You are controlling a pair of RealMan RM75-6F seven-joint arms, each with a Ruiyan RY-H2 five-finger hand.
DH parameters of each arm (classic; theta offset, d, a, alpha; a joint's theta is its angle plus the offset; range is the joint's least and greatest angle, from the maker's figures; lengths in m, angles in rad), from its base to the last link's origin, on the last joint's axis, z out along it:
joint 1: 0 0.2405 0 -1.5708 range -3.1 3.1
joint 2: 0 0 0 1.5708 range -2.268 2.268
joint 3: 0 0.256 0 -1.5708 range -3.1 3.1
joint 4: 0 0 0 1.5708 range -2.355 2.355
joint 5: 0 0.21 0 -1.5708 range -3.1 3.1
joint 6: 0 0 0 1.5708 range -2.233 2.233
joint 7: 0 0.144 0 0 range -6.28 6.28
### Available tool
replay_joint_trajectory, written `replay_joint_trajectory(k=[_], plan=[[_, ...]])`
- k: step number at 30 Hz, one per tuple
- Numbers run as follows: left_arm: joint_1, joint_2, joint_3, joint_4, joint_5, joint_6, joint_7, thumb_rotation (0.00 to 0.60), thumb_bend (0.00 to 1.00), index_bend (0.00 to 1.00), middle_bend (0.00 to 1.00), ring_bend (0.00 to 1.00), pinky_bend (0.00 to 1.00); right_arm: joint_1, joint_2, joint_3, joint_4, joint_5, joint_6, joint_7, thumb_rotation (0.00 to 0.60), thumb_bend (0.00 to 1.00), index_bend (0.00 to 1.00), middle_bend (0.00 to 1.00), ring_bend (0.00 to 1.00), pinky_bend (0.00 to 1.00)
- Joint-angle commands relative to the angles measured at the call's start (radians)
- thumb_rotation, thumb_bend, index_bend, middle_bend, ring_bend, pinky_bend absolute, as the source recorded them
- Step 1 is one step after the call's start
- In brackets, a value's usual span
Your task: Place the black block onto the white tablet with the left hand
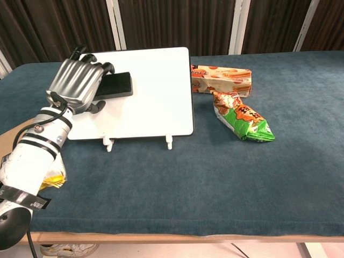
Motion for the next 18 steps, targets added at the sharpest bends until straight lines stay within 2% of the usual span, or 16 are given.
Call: replay_joint_trajectory(k=[1, 12, 14, 16, 18], plan=[[0.004, 0.006, 0.005, -0.017, -0.003, -0.001, 0.0, 0.6, 0.21, 0.26, 0.31, 0.12, 0.0, 0.0, 0.0, 0.001, -0.001, 0.001, 0.001, 0.0, 0.6, 0.24, 0.0, 0.0, 0.0, 0.0], [0.022, 0.033, 0.022, -0.074, 0.006, 0.039, 0.022, 0.6, 0.2, 0.2, 0.2, 0.06, 0.0, -0.002, 0.001, 0.0, -0.001, -0.002, 0.004, 0.001, 0.6, 0.24, 0.0, 0.0, 0.0, 0.0], [0.049, 0.065, 0.034, -0.145, 0.021, 0.094, 0.028, 0.6, 0.2, 0.19, 0.19, 0.06, 0.0, -0.006, 0.002, 0.001, -0.001, -0.002, 0.01, -0.001, 0.6, 0.24, 0.0, 0.0, 0.0, 0.0], [0.108, 0.127, 0.042, -0.305, 0.04, 0.195, -0.014, 0.6, 0.2, 0.18, 0.19, 0.06, 0.01, -0.01, 0.003, 0.003, -0.005, 0.004, 0.016, -0.007, 0.6, 0.24, 0.0, 0.0, 0.0, 0.0], [0.168, 0.226, 0.08, -0.504, 0.059, 0.231, 0.034, 0.6, 0.2, 0.18, 0.19, 0.06, 0.01, -0.015, 0.006, 0.005, -0.015, 0.007, 0.022, -0.017, 0.6, 0.24, 0.0, 0.0, 0.0, 0.0]])
